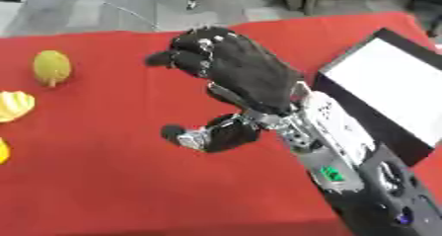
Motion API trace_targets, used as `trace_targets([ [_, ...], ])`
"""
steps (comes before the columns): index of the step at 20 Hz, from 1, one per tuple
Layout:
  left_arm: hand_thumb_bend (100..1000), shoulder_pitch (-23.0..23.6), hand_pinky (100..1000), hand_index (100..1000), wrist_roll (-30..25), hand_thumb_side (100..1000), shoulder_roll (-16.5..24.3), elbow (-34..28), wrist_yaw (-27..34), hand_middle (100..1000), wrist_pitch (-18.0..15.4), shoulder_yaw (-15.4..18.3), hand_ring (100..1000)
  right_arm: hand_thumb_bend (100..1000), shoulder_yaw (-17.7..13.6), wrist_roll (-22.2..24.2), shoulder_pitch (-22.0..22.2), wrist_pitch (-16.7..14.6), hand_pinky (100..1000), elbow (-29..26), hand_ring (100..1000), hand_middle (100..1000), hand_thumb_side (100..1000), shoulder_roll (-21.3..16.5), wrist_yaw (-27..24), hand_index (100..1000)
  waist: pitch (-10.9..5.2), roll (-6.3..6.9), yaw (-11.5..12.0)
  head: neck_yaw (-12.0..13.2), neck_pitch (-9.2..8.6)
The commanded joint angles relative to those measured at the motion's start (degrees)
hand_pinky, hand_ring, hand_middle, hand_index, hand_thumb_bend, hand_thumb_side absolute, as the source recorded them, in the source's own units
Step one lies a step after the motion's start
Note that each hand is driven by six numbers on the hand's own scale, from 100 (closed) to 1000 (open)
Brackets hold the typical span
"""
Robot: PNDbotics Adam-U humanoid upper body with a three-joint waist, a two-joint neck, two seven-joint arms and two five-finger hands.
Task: Pick up the objects with one hand, pass them to the other hand, and then place them into the box on the other side of the table.
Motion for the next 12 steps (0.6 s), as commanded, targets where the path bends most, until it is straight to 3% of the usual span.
trace_targets([
  [1, 329, -0.89, 694, 607, -0.2, 100, 1.81, -2.33, 2.77, 478, 0.19, 1.44, 522, 419, -0.51, -0.03, -0.64, 0.11, 743, -1.2, 767, 631, 421, -0.68, -0.25, 832, -1.01, 0.03, 0.19, 0.05, -0.15],
  [6, 275, -1.65, 690, 590, -1.68, 119, 1.97, -7.27, 11.64, 471, -0.24, 2.34, 513, 418, -0.53, -0.34, -1.1, -0.31, 746, -1.2, 768, 638, 420, -0.79, -0.21, 833, -1.23, 0.0, 0.4, 0.18, -0.15],
  [9, 170, -2.5, 684, 569, -4.63, 187, 1.53, -9.5, 21.75, 463, -0.57, 1.18, 502, 423, -0.07, -0.55, -1.87, -1.02, 750, -1.2, 771, 649, 417, -0.83, -0.46, 836, -1.36, -0.01, 0.42, 0.3, -0.15],
  [12, 124, -3.61, 682, 562, -9.62, 235, 0.68, -11.61, 33.97, 461, 0.57, -1.01, 500, 425, 0.37, -1.09, -2.84, -1.84, 751, -1.2, 777, 658, 419, -0.77, -0.8, 839, -1.4, -0.01, 0.41, 0.39, -0.15],
])
